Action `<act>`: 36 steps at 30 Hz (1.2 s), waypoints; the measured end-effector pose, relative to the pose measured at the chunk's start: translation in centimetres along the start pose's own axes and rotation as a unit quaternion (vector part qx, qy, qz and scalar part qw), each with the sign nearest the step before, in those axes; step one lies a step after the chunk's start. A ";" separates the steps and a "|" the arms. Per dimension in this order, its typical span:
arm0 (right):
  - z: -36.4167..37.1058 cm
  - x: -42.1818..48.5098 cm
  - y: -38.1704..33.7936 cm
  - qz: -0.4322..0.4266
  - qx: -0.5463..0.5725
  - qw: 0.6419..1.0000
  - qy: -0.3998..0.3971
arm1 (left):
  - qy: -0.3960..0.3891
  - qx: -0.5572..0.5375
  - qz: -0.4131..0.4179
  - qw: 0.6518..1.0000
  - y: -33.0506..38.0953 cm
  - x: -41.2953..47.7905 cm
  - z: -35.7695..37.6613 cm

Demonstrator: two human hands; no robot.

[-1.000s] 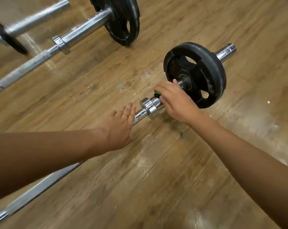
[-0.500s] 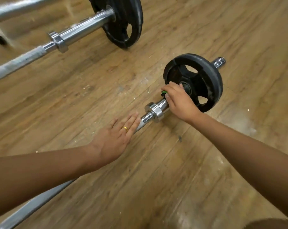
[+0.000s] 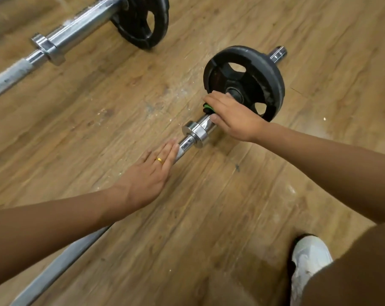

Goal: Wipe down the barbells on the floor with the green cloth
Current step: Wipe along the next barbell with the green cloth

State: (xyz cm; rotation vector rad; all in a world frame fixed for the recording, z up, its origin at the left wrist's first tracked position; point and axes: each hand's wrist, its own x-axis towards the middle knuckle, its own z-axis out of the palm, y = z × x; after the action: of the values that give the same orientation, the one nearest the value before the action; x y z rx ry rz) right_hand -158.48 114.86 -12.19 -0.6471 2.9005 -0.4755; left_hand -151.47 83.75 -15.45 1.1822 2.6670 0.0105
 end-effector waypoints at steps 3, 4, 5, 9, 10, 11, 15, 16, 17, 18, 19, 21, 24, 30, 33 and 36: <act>0.6 -0.2 0.3 -0.003 0.047 0.998 0.049 | 0.028 -0.024 0.004 0.999 -0.2 0.1 0.6; 0.9 -0.2 0.3 -0.007 0.055 0.996 0.068 | 0.034 -0.028 -0.004 0.999 -0.1 0.1 0.7; 1.2 -0.2 0.3 -0.009 0.063 0.994 0.088 | 0.032 -0.033 -0.017 0.999 0.2 0.1 0.7; 2.9 -0.5 -0.4 -0.053 0.058 0.988 0.137 | 0.033 -0.019 -0.063 0.997 1.3 0.1 0.2; 3.2 -0.6 -0.4 -0.090 0.042 0.986 0.135 | 0.041 0.009 -0.069 0.997 1.7 0.1 0.0; 3.4 -0.6 -0.4 -0.129 0.028 0.982 0.135 | 0.051 0.040 -0.078 0.995 2.4 0.3 -0.2; 3.7 0.1 0.3 -0.161 -0.015 0.975 0.154 | 0.119 0.008 -0.216 0.969 7.8 3.0 -0.6; 3.7 0.2 0.7 -0.127 -0.009 0.977 0.169 | 0.125 -0.037 -0.259 0.957 9.2 4.1 -0.6; 3.5 0.3 1.2 -0.082 0.009 0.979 0.187 | 0.126 -0.061 -0.283 0.949 10.5 5.2 -0.6; 3.3 0.3 1.7 -0.040 0.029 0.978 0.204 | 0.131 -0.059 -0.283 0.948 11.4 6.3 -0.5; 3.3 0.3 1.8 -0.011 0.043 0.975 0.218 | 0.135 -0.043 -0.267 0.953 12.1 7.4 -0.4; 3.5 0.3 1.8 0.008 0.047 0.971 0.236 | 0.140 -0.037 -0.262 0.954 12.8 9.6 -0.6; 4.3 0.0 2.0 -0.046 0.064 0.968 0.240 | 0.152 -0.049 -0.307 0.938 12.6 11.2 -0.5; 4.0 0.7 3.5 -0.093 0.064 0.964 0.242 | 0.193 -0.042 -0.312 0.929 12.4 12.3 -0.2; 3.1 -0.1 2.9 -0.082 0.098 0.955 0.267 | 0.191 -0.022 -0.301 0.934 12.3 12.8 -1.0; 1.3 -2.3 2.6 -0.094 0.124 0.939 0.307 | 0.204 0.002 -0.278 0.939 12.4 13.4 -2.0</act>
State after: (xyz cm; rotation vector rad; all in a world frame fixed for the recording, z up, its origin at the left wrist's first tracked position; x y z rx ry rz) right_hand -157.17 117.71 -14.09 -0.8671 3.2509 -1.2500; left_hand -151.55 102.08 -14.94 0.4144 3.2703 0.1741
